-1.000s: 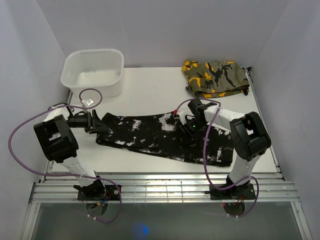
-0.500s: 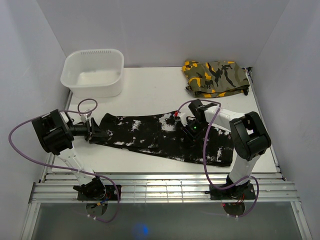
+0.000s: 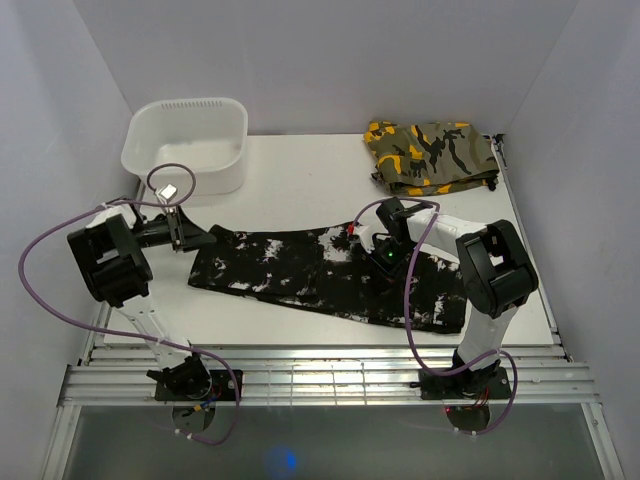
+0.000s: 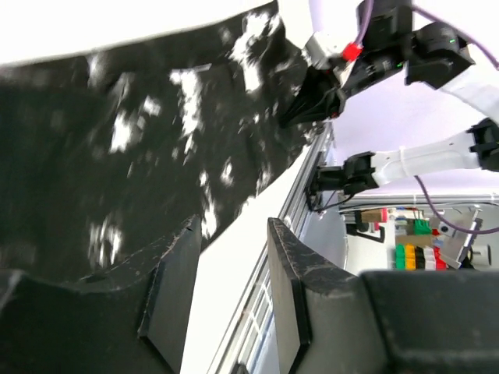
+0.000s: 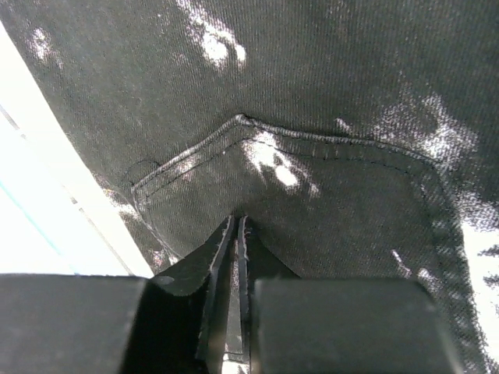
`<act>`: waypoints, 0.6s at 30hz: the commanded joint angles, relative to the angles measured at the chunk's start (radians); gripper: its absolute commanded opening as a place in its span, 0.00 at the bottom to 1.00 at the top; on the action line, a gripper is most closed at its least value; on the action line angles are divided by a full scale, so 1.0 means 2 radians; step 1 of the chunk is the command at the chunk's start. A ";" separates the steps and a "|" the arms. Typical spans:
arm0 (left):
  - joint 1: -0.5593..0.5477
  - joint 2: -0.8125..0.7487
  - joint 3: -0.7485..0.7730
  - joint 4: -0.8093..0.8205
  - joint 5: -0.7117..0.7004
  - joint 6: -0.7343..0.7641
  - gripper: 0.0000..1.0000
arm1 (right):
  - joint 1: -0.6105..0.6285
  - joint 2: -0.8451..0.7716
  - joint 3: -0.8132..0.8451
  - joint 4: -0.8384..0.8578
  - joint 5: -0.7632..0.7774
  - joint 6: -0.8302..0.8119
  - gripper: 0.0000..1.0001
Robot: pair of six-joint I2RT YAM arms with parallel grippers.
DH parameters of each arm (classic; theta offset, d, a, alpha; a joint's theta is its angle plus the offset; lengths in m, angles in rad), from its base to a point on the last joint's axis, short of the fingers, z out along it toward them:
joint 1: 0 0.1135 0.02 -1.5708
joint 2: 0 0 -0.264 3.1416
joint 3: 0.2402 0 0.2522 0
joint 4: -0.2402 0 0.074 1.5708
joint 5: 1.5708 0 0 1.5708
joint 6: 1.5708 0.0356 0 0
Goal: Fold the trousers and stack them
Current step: Fold the trousers
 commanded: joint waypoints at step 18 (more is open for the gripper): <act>-0.025 0.121 -0.032 0.497 0.000 -0.469 0.41 | -0.004 0.038 -0.024 0.001 0.092 -0.026 0.08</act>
